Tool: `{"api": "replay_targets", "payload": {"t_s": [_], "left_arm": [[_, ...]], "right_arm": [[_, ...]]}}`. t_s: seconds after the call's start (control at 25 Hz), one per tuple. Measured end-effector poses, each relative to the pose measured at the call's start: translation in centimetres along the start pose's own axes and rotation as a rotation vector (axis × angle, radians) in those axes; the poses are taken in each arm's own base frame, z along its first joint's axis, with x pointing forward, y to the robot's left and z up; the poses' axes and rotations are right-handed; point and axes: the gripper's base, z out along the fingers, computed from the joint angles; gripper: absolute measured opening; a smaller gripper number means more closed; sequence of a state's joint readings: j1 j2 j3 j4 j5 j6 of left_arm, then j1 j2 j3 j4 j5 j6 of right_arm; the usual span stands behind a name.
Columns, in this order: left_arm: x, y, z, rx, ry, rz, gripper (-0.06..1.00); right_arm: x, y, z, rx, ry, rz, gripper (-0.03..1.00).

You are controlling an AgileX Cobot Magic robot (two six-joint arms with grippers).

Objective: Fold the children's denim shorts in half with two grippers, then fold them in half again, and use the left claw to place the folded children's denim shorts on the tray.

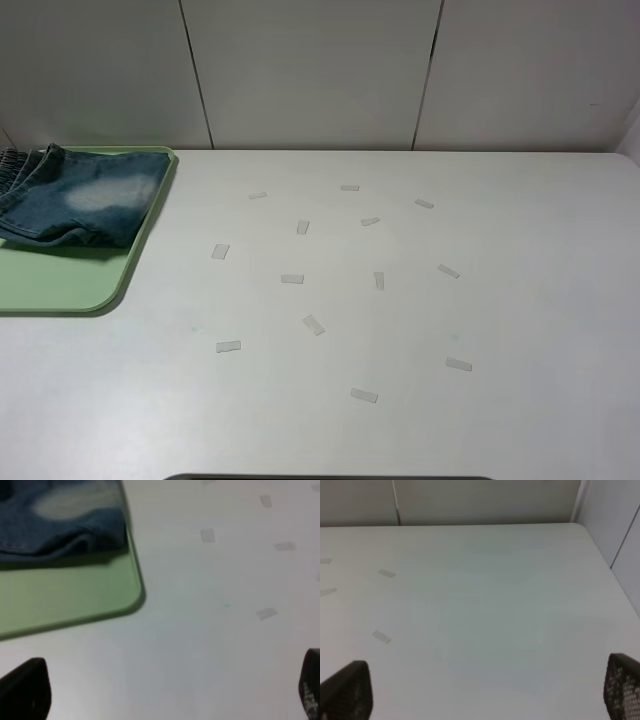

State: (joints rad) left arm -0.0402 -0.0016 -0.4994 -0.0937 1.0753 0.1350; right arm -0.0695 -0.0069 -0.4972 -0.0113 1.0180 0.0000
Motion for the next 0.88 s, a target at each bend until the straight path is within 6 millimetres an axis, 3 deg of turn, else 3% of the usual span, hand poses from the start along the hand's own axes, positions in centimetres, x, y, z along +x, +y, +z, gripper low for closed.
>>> {"api": "replay_targets", "payload": {"t_s": [0.88], "left_arm": [[0.19, 0.35, 0.20, -0.015, 0.006, -0.025, 0.99]], "right_arm": [[0.00, 0.01, 0.00, -0.001, 0.000, 0.000, 0.70]]}}
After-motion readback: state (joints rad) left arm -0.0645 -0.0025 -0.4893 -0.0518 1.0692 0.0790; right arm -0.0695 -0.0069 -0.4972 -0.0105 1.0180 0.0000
